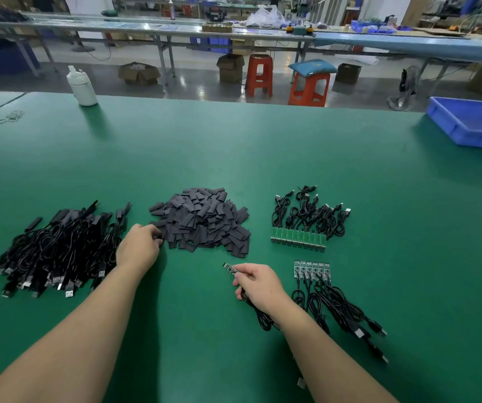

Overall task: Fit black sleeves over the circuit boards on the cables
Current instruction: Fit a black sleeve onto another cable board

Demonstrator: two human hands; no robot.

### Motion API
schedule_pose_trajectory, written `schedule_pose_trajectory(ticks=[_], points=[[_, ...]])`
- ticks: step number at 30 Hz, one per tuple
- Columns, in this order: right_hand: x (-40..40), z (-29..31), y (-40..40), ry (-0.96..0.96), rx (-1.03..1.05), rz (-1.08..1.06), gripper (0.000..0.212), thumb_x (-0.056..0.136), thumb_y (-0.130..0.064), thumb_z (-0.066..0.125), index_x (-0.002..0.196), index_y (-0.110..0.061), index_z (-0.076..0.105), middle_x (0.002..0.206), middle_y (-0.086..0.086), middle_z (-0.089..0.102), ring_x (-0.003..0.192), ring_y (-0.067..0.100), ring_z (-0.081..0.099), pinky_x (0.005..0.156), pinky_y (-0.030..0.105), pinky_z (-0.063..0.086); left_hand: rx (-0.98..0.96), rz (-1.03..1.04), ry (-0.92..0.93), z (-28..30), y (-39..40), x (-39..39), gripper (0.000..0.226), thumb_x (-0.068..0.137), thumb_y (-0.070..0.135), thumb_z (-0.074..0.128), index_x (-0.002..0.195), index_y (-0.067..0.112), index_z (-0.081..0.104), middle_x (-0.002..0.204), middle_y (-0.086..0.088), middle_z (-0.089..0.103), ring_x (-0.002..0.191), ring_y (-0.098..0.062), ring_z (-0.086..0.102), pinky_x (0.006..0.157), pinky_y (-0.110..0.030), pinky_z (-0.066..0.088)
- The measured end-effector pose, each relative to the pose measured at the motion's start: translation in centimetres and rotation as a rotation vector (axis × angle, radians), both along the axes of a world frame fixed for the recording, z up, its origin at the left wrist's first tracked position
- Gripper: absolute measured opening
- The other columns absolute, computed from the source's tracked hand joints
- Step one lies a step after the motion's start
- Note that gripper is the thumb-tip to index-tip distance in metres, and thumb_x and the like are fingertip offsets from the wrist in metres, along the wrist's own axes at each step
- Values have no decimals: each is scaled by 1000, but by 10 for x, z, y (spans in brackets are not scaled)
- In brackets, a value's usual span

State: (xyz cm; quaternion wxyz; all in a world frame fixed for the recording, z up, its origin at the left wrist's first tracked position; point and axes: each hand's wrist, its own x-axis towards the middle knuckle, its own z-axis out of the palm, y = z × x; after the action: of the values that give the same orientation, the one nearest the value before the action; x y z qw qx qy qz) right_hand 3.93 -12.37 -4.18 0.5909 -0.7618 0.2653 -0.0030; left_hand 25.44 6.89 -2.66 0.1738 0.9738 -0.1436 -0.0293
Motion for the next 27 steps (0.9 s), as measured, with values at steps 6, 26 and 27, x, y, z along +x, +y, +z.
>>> schedule_pose_trajectory(ticks=[6,26,27], points=[[1,0,-1,-1,-19,28,14,100,-19,54,106,-24,65,83,-3,71,63,11,68,77,34,61,-62,-14,-224,8,1,-14,19,95,24,58,101,12,73,103,-11,63,96,-31,55,78,-41,51],[-6,9,-1,-7,110,45,24,101,-9,53,122,-8,65,85,3,66,56,6,58,60,18,52,328,-636,7,10,-10,-81,26,97,33,55,120,23,56,104,-1,59,98,-25,60,80,-34,46],[-6,9,-1,-5,105,45,24,101,-9,53,122,-8,65,85,2,66,56,6,58,60,18,52,308,-627,37,11,-10,-80,30,95,31,57,124,24,56,108,-2,61,102,-25,59,85,-34,46]])
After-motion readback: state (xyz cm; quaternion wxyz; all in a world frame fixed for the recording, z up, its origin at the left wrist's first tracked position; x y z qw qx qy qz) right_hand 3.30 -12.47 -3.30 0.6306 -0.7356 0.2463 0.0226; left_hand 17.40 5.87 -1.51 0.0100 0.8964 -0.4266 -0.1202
